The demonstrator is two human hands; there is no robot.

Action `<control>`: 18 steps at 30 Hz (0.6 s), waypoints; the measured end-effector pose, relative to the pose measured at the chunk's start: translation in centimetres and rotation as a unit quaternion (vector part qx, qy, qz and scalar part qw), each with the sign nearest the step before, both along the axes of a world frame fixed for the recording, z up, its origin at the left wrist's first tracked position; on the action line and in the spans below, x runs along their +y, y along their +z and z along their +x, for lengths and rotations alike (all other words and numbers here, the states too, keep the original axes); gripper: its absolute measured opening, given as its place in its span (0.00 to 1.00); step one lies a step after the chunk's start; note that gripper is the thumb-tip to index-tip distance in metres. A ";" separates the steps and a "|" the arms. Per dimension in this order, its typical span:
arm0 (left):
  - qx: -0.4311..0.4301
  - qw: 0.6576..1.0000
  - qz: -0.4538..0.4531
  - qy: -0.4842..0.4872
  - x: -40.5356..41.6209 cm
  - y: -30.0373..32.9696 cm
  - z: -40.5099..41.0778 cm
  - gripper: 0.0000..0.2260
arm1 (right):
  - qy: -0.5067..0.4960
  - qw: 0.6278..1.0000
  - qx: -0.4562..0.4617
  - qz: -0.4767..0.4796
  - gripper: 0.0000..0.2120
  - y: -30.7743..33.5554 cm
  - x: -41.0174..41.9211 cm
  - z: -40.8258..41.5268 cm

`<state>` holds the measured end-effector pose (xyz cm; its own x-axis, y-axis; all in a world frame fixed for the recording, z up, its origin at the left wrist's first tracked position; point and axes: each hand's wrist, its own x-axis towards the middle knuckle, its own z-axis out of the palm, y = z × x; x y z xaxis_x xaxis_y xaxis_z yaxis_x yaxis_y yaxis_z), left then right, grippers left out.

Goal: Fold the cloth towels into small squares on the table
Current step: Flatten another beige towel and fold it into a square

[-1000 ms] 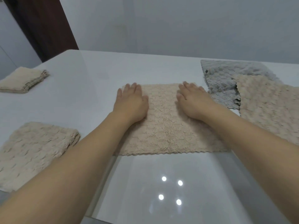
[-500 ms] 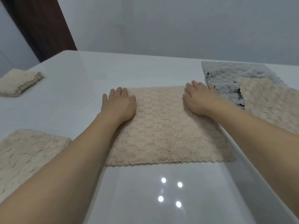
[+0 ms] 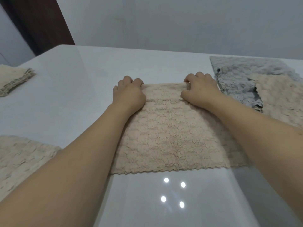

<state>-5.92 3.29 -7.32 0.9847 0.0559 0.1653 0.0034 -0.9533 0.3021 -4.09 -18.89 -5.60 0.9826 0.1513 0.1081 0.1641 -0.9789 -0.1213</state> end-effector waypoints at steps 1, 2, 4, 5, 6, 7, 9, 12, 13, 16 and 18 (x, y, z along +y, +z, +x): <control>-0.002 1.000 0.006 -0.005 -0.2 0.4 0.1 0.17 | 0.012 1.000 0.016 -0.004 0.11 0.5 0.2 0.4; -0.007 1.000 0.008 -0.011 -0.3 0.8 0.3 0.15 | 0.028 0.999 0.033 -0.011 0.05 1.2 0.3 0.7; -0.031 0.999 -0.012 -0.020 -0.6 1.9 0.3 0.10 | 0.055 0.998 0.040 -0.015 0.03 2.5 0.4 1.0; -0.054 0.998 -0.030 -0.022 -0.6 2.4 0.2 0.08 | 0.063 0.998 0.029 -0.010 0.05 3.1 0.2 1.0; -0.085 0.995 -0.043 -0.021 -0.5 2.7 -0.1 0.07 | 0.069 0.998 0.008 -0.001 0.07 3.6 0.0 0.9; -0.121 0.991 -0.048 -0.019 -0.3 3.0 -0.4 0.07 | 0.075 0.997 -0.023 0.007 0.08 4.1 -0.3 0.7; -0.193 0.980 -0.038 -0.022 0.2 3.2 -1.3 0.08 | 0.087 0.993 -0.084 0.015 0.07 4.6 -0.9 -0.1; -0.247 0.968 -0.017 -0.036 0.7 3.6 -3.7 0.07 | 0.123 0.983 -0.134 0.031 0.08 4.7 -1.9 -2.3; -0.257 0.966 -0.006 -0.035 0.7 3.7 -4.8 0.07 | 0.140 0.979 -0.146 0.034 0.09 4.5 -2.3 -3.3; -0.279 0.960 0.036 -0.012 1.2 3.2 -8.9 0.06 | 0.207 0.959 -0.192 0.036 0.09 3.3 -3.6 -6.6; -0.284 0.957 0.050 -0.027 1.8 2.5 -11.8 0.07 | 0.245 0.948 -0.200 0.037 0.11 2.6 -4.0 -9.1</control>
<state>-17.69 5.05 -4.78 0.7356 -0.0364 0.6764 -0.1840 -0.9717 0.1478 -13.23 -22.89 -3.02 0.6744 0.5560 0.4858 0.6441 -0.7647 -0.0188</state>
